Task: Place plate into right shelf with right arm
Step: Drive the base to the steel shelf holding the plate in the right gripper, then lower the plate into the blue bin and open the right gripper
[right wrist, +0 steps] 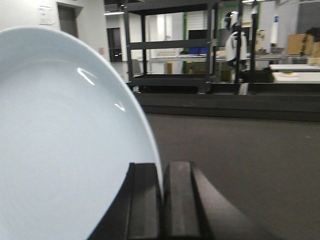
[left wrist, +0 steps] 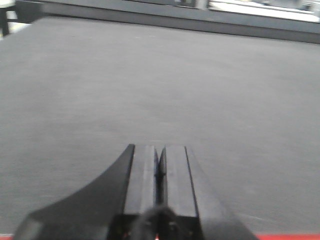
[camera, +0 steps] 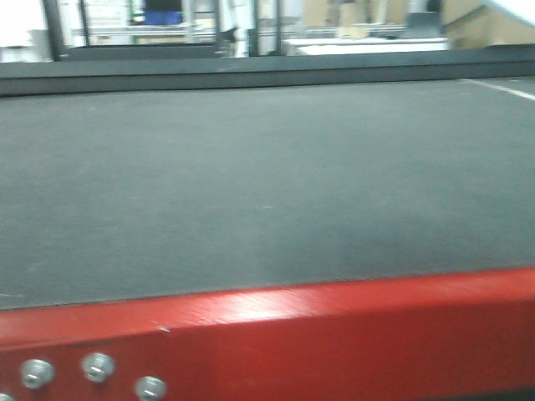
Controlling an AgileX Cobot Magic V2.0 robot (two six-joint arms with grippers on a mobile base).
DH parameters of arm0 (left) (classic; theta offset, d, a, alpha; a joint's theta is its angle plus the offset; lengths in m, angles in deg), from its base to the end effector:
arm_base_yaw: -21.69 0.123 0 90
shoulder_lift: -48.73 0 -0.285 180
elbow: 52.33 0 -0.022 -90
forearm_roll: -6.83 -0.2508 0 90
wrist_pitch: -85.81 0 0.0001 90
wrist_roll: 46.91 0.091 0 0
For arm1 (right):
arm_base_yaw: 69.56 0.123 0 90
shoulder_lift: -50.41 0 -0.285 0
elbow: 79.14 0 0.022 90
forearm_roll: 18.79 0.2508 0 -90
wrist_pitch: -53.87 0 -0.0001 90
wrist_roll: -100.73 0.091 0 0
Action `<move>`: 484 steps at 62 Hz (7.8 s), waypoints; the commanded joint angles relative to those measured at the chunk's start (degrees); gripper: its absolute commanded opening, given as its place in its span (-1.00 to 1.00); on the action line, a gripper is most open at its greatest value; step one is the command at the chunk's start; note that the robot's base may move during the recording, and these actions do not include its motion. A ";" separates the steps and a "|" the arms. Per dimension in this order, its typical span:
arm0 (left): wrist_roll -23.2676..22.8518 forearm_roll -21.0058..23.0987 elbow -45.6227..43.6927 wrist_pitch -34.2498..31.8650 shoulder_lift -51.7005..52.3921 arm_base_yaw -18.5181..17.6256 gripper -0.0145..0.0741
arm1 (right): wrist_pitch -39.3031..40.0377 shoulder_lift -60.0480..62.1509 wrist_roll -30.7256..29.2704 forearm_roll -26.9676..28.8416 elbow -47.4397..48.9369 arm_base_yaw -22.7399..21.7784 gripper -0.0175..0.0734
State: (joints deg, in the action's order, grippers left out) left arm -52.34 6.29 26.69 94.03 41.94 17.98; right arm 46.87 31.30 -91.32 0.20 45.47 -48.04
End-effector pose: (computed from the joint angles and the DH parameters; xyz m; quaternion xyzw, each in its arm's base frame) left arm 0.0562 -0.0035 0.1905 -0.0080 0.7315 -0.0507 0.6799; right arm 0.0511 0.0241 0.3185 -0.0982 0.6429 0.1984 0.7333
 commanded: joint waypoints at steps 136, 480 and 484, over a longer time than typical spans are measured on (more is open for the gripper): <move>-0.34 0.13 0.57 -4.94 0.24 -0.38 -0.78 | 6.15 -0.38 -0.48 0.44 1.61 -0.03 -0.49; -0.34 0.13 0.57 -4.94 0.24 -0.38 -0.78 | 12.30 -43.98 -1.68 4.46 41.23 0.03 -0.49; -0.34 0.13 0.57 -4.94 0.24 -0.38 -0.78 | 12.38 -48.35 -2.22 4.46 43.29 0.03 -0.49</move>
State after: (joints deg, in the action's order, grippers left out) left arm -52.34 6.29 26.69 94.03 41.94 17.98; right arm 55.27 -12.04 -91.81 4.54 84.40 -48.04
